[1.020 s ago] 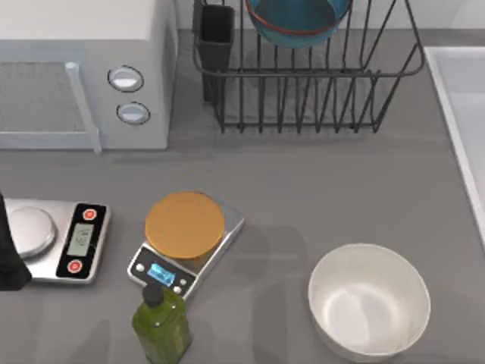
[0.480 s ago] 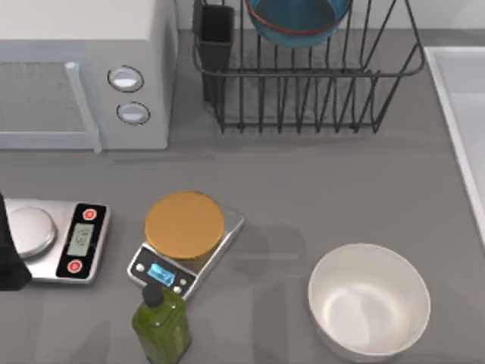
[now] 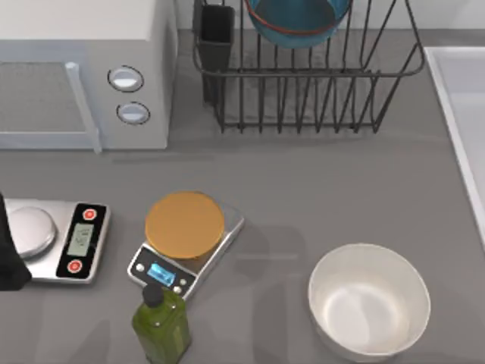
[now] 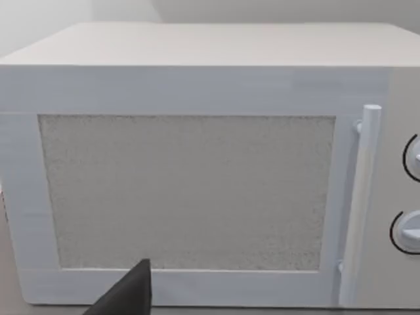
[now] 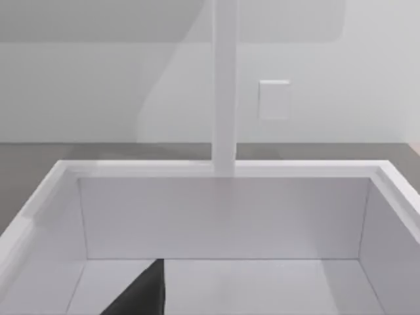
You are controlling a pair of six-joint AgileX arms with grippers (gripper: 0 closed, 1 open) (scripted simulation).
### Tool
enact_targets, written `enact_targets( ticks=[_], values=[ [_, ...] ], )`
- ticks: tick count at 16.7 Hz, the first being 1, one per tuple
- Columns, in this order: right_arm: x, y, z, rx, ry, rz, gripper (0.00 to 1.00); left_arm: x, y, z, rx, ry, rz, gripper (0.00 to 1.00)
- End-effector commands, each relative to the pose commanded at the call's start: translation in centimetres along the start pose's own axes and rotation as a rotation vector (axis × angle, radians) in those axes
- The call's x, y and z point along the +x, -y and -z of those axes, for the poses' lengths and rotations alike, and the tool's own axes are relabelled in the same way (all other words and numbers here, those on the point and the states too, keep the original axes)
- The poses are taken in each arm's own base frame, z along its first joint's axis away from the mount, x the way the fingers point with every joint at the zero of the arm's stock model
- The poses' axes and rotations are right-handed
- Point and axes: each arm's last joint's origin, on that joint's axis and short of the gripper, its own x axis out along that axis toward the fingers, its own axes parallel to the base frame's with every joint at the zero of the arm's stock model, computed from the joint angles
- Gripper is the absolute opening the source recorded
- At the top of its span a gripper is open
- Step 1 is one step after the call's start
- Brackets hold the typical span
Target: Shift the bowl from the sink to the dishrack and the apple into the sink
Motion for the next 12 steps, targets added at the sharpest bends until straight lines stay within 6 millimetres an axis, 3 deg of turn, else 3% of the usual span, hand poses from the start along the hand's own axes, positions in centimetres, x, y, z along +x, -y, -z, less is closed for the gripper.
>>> enact_targets(
  ticks=[7, 12],
  values=[
    [0.0, -0.1, -0.5, 0.001, -0.002, 0.003, 1.0, 0.0, 0.0, 0.0, 0.0, 0.0, 0.0, 1.0],
    [-0.1, -1.7, -4.1, 0.0, -0.006, 0.009, 1.0, 0.0, 0.0, 0.0, 0.0, 0.0, 0.0, 1.0]
  ],
)
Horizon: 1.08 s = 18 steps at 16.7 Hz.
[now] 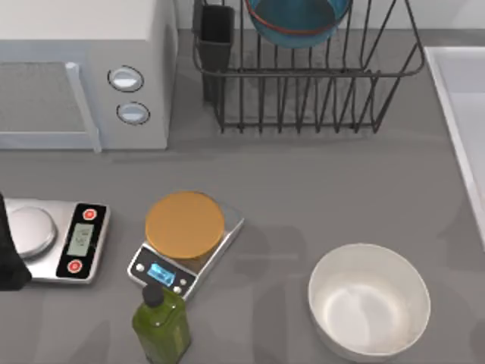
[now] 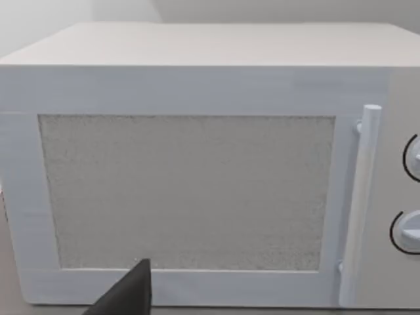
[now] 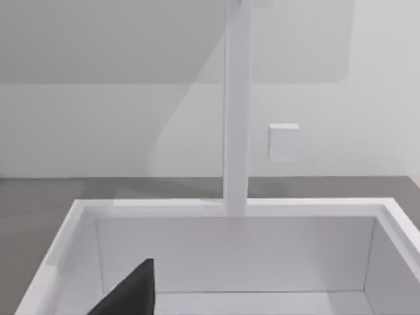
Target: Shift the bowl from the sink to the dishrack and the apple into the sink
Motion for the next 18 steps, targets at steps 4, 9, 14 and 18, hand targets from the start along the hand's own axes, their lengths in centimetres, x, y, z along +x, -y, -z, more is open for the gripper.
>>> enact_targets(
  ticks=[4, 9, 14, 18],
  values=[
    [-1.4, -2.6, -4.5, -0.006, 0.01, -0.003, 1.0, 0.0, 0.0, 0.0, 0.0, 0.0, 0.0, 1.0],
    [-5.7, -6.6, -8.3, -0.002, -0.004, -0.006, 1.0, 0.0, 0.0, 0.0, 0.0, 0.0, 0.0, 1.0],
    [-11.8, -9.7, -9.6, -0.007, 0.038, -0.011, 1.0, 0.0, 0.0, 0.0, 0.0, 0.0, 0.0, 1.0],
    [-14.9, -10.9, -8.0, -0.002, 0.03, -0.016, 1.0, 0.0, 0.0, 0.0, 0.0, 0.0, 0.0, 1.0]
  ],
)
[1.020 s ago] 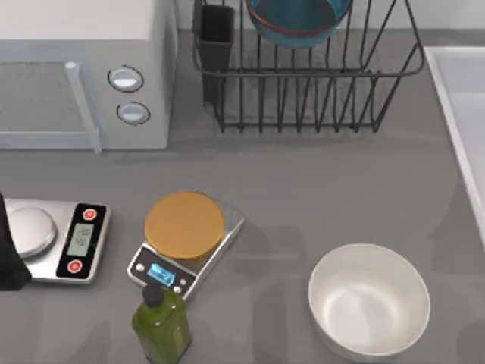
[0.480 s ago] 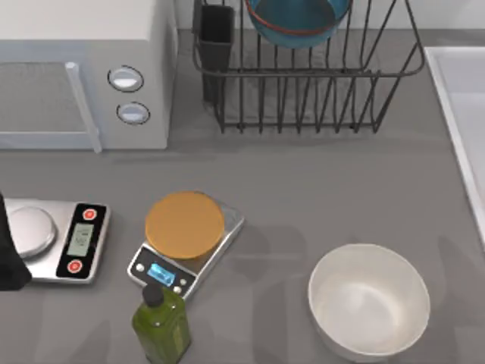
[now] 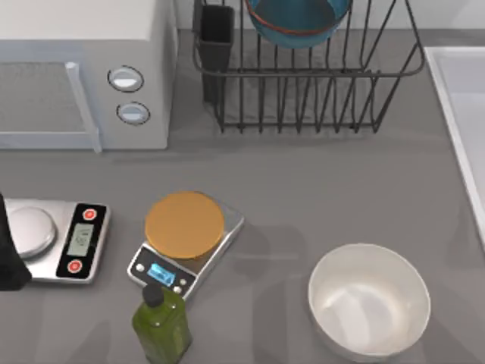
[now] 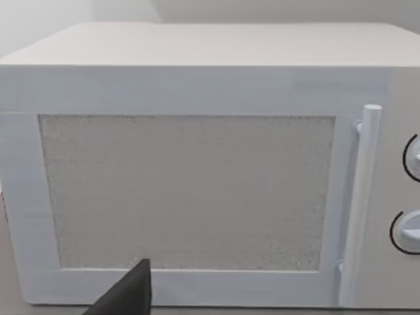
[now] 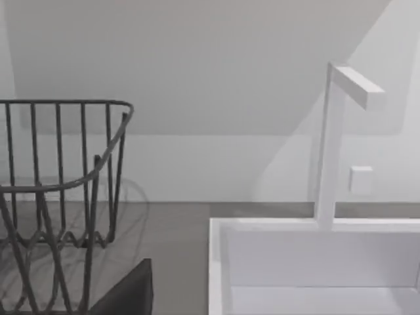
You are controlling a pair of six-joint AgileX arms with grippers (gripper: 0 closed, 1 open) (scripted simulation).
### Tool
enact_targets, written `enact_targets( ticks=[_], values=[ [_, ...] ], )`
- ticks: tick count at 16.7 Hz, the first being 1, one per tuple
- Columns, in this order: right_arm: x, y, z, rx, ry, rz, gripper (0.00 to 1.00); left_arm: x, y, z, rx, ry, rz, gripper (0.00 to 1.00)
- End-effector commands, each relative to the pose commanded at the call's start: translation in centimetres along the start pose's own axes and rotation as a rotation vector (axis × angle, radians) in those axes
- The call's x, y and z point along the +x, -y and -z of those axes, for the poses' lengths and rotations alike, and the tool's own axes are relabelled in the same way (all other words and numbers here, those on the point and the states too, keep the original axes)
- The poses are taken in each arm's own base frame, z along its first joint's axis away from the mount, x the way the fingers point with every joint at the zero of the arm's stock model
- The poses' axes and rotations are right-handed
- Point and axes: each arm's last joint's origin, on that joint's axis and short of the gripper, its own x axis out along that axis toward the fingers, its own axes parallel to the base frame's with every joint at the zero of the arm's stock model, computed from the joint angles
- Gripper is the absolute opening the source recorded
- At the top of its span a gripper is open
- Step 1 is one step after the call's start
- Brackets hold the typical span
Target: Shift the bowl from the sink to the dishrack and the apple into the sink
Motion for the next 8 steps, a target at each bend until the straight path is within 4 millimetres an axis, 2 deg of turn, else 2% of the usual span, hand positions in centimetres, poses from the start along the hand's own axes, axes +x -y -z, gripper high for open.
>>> enact_targets(
  ticks=[4, 8],
  values=[
    [-1.3, -0.5, 1.6, 0.002, -0.02, -0.003, 1.0, 0.0, 0.0, 0.0, 0.0, 0.0, 0.0, 1.0],
    [-1.5, -0.6, 2.0, 0.002, -0.025, -0.004, 1.0, 0.0, 0.0, 0.0, 0.0, 0.0, 0.0, 1.0]
  ],
)
